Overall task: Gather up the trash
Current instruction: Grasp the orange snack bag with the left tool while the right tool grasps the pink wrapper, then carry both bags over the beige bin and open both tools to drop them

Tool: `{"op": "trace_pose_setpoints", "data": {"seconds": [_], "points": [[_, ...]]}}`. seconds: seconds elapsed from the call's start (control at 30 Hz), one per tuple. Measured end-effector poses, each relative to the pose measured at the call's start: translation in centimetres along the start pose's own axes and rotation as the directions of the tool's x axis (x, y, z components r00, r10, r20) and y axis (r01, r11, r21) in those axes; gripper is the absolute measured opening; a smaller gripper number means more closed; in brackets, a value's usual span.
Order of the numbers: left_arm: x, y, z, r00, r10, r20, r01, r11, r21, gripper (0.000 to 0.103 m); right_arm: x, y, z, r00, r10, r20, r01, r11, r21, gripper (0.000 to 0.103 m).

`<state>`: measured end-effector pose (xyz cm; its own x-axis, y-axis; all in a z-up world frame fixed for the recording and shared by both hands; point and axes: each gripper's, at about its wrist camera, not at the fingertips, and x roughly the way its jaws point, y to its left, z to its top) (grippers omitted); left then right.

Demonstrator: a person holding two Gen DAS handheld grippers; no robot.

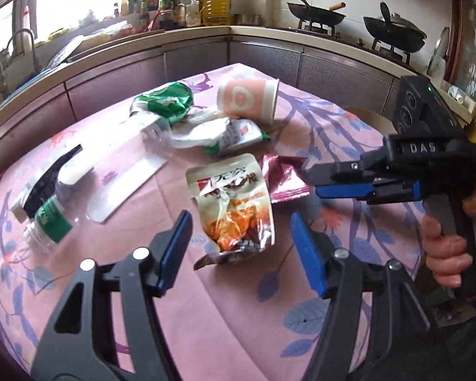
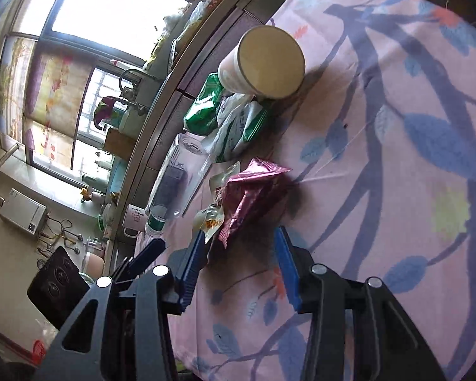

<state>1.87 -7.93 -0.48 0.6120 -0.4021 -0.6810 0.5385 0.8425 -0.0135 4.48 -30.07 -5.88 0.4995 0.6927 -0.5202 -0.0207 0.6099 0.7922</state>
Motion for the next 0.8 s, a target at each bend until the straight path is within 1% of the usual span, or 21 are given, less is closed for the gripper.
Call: {"op": "trace_pose_setpoints", "data": {"seconds": [0.1,0.17,0.2,0.23,0.27,0.3,0.37,0.47,0.53,0.57,0.6,0.73,0.8], "points": [[0.7,-0.8,-0.1,1.000,0.021,0.001,-0.021,0.999,0.046,0.062,1.0,0.7,0.5,0.999,-0.038,-0.003,0.038,0.999,-0.014,0.043],[2.0,-0.8,0.1,0.998,0.053,-0.021,-0.051,0.996,0.074,0.062,1.4,1.0,0.8,0.999,-0.035,-0.008,0.035,0.999,-0.012,0.043],[2.4,-0.7,0.1,0.998,0.057,-0.035,-0.054,0.996,0.076,0.058,1.6,1.1,0.9,0.999,-0.032,-0.008,0.032,0.999,-0.012,0.043],[2.9,-0.5,0.2,0.997,0.052,-0.048,-0.049,0.996,0.069,0.051,1.8,1.1,0.9,1.000,-0.029,-0.010,0.029,0.999,-0.015,0.039],[3.3,-0.3,0.2,0.997,0.030,-0.066,-0.027,0.998,0.059,0.037,2.0,1.1,0.9,1.000,-0.023,-0.018,0.022,1.000,-0.019,0.027],[3.4,-0.1,0.2,0.998,0.020,-0.061,-0.017,0.999,0.049,0.036,2.0,1.0,0.8,1.000,-0.020,-0.023,0.019,1.000,-0.019,0.014],[3.0,0.1,0.2,0.999,-0.007,-0.054,0.008,1.000,0.025,0.034,2.0,0.7,0.5,1.000,-0.009,-0.020,0.009,1.000,-0.020,0.005],[2.2,0.6,0.5,0.997,-0.056,-0.053,0.056,0.998,-0.016,0.029,0.9,0.8,0.2,1.000,-0.009,0.024,0.010,0.999,-0.043,0.002],[1.4,0.8,0.7,0.995,-0.092,-0.043,0.090,0.995,-0.050,0.022,-0.2,0.8,0.0,0.999,-0.010,0.050,0.013,0.998,-0.058,0.002],[0.9,0.9,0.8,0.991,-0.130,-0.036,0.127,0.989,-0.072,0.016,-0.9,0.8,-0.1,0.998,-0.013,0.067,0.018,0.998,-0.066,0.002],[0.4,0.7,0.9,0.987,-0.160,-0.031,0.157,0.984,-0.089,0.013,-1.4,0.8,-0.2,0.996,-0.018,0.082,0.024,0.997,-0.073,0.002],[0.6,0.2,1.5,0.968,-0.249,-0.040,0.240,0.959,-0.147,0.012,-3.6,-0.4,-0.5,0.991,-0.031,0.132,0.040,0.997,-0.067,0.002],[1.0,-0.2,1.8,0.965,-0.257,-0.045,0.247,0.956,-0.160,0.012,-4.5,-1.4,-0.6,0.989,-0.028,0.146,0.033,0.999,-0.038,0.002]]}}
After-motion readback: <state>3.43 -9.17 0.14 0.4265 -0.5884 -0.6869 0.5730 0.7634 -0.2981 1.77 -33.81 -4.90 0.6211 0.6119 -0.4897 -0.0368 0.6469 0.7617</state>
